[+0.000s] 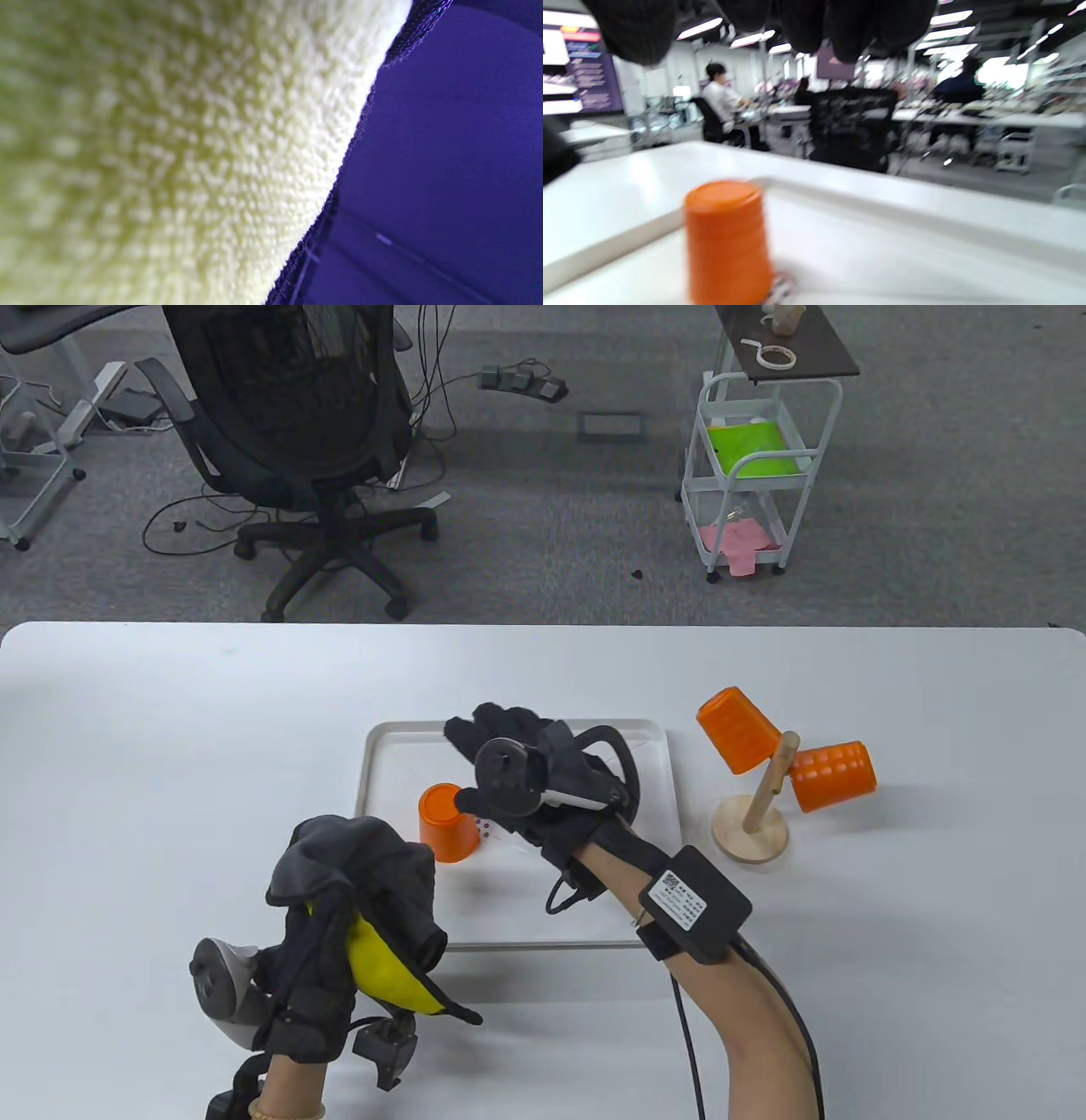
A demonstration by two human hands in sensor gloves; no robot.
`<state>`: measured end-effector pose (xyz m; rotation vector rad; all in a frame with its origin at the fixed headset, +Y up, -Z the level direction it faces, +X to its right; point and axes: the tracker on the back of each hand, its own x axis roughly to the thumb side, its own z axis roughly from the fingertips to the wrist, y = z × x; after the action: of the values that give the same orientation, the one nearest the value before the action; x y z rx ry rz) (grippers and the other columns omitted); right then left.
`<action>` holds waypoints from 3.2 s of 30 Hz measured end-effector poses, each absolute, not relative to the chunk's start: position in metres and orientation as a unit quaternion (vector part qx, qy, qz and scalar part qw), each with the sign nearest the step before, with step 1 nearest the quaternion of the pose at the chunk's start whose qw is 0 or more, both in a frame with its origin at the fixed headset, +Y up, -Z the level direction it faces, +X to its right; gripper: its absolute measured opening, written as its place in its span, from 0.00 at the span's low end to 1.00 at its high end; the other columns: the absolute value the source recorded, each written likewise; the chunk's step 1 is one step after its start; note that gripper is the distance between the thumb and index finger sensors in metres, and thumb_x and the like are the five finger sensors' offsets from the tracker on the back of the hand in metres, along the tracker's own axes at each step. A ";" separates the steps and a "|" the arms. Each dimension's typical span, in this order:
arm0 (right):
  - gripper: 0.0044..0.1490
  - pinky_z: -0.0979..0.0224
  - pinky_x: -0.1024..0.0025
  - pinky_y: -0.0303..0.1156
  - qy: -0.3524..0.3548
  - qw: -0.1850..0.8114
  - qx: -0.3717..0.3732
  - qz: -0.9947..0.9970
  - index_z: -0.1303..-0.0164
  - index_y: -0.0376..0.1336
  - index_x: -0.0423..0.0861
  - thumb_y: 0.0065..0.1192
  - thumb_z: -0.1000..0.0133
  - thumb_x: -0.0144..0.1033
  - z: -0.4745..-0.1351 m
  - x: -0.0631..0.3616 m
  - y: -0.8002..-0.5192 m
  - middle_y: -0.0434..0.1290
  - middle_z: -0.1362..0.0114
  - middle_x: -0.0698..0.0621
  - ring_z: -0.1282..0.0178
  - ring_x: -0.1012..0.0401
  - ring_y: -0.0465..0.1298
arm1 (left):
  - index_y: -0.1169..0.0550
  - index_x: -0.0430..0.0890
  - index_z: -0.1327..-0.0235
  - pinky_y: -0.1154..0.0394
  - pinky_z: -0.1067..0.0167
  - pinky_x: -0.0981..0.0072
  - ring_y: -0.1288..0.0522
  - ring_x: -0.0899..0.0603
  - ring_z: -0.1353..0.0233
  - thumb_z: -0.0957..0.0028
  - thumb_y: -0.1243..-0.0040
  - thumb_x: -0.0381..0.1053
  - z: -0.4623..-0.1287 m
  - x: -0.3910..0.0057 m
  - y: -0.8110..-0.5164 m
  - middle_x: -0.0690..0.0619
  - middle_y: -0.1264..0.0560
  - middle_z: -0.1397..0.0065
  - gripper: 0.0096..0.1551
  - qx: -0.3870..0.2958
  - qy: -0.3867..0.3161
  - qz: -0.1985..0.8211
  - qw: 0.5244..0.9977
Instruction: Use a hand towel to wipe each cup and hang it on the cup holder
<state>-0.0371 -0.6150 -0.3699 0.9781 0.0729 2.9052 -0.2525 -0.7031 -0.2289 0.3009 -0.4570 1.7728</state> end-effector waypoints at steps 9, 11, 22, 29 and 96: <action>0.51 0.18 0.44 0.61 0.166 0.048 0.316 0.933 0.15 0.39 0.68 0.59 0.44 0.62 -0.402 -0.071 -0.699 0.45 0.09 0.43 0.14 0.41 0.57 | 0.48 0.59 0.13 0.21 0.43 0.53 0.37 0.32 0.22 0.31 0.53 0.70 -0.231 -0.263 -0.704 0.43 0.43 0.13 0.38 0.154 -0.176 0.765 0.600; 0.50 0.20 0.47 0.64 0.170 0.045 0.310 0.934 0.16 0.37 0.71 0.58 0.43 0.62 -0.404 -0.071 -0.709 0.45 0.09 0.44 0.17 0.43 0.61 | 0.48 0.59 0.13 0.21 0.43 0.53 0.37 0.32 0.22 0.31 0.54 0.70 -0.231 -0.261 -0.704 0.43 0.43 0.13 0.38 0.150 -0.179 0.765 0.600; 0.50 0.39 0.60 0.78 0.083 0.174 0.306 0.932 0.17 0.44 0.55 0.58 0.45 0.62 -0.395 -0.034 -0.671 0.58 0.19 0.40 0.37 0.46 0.76 | 0.48 0.58 0.13 0.22 0.42 0.51 0.37 0.32 0.22 0.31 0.54 0.70 -0.231 -0.252 -0.705 0.43 0.43 0.13 0.39 0.126 -0.198 0.760 0.606; 0.51 0.47 0.65 0.79 -0.092 0.281 0.335 0.895 0.16 0.44 0.52 0.55 0.43 0.64 -0.321 0.024 -0.614 0.59 0.20 0.39 0.47 0.50 0.78 | 0.49 0.58 0.12 0.22 0.42 0.51 0.37 0.31 0.22 0.31 0.55 0.70 -0.230 -0.237 -0.708 0.43 0.43 0.13 0.39 0.079 -0.224 0.761 0.604; 0.49 0.43 0.60 0.78 -0.063 0.506 0.373 0.775 0.16 0.41 0.59 0.57 0.43 0.64 -0.251 0.093 -0.655 0.59 0.20 0.37 0.41 0.49 0.77 | 0.48 0.57 0.14 0.35 0.26 0.43 0.43 0.45 0.12 0.32 0.51 0.68 -0.218 -0.199 -0.702 0.56 0.41 0.09 0.38 0.079 -0.366 0.648 0.663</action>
<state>0.0929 -0.6553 -0.2506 0.9007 -0.1512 1.8684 -0.1988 -0.7020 -0.2183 0.1781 -0.8276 1.4639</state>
